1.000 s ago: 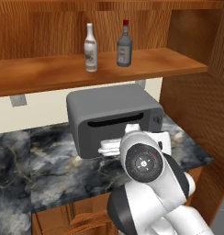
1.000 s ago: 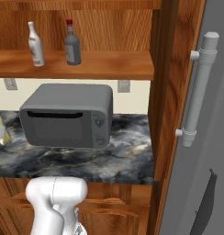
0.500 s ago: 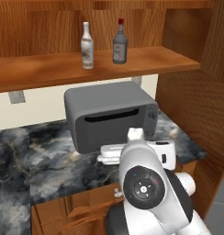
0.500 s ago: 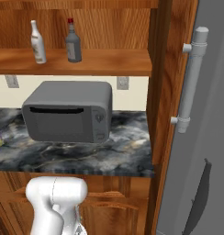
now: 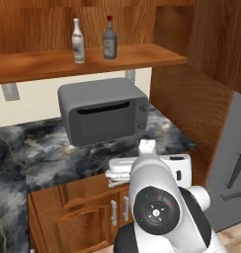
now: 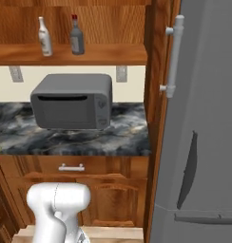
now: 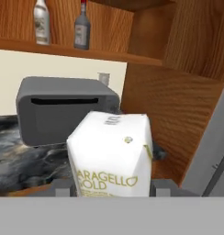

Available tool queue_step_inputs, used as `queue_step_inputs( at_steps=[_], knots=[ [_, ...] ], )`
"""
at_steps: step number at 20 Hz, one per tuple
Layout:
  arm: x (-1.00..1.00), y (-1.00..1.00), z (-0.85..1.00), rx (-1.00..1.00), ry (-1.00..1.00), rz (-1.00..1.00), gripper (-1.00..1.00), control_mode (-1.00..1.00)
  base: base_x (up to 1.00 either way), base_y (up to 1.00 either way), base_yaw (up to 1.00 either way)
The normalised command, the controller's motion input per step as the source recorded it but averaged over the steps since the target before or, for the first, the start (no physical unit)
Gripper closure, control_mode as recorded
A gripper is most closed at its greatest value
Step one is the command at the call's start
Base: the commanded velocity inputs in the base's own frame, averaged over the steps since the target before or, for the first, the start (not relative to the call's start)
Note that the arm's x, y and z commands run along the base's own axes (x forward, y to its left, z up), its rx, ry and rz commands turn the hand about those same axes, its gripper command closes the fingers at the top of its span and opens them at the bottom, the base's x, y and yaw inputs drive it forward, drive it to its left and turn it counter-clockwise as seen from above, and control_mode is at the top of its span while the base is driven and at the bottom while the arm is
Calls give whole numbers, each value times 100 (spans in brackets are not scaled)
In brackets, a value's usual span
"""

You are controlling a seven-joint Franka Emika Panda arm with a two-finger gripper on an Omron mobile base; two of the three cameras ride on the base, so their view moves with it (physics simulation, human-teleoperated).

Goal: Sort all alcoholic drinks to one cabinet, and non-alcoholic drinks to the other.

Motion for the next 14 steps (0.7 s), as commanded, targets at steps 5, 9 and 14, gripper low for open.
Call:
queue_step_inputs(
  at_steps=[5,9,14],
  knots=[
    [0,0,0,0,0,0,100,100,-47,-22,-24],
    [0,0,0,0,0,0,100,100,-48,0,-44],
    [0,0,0,0,0,0,100,100,-48,0,-50]
  ],
)
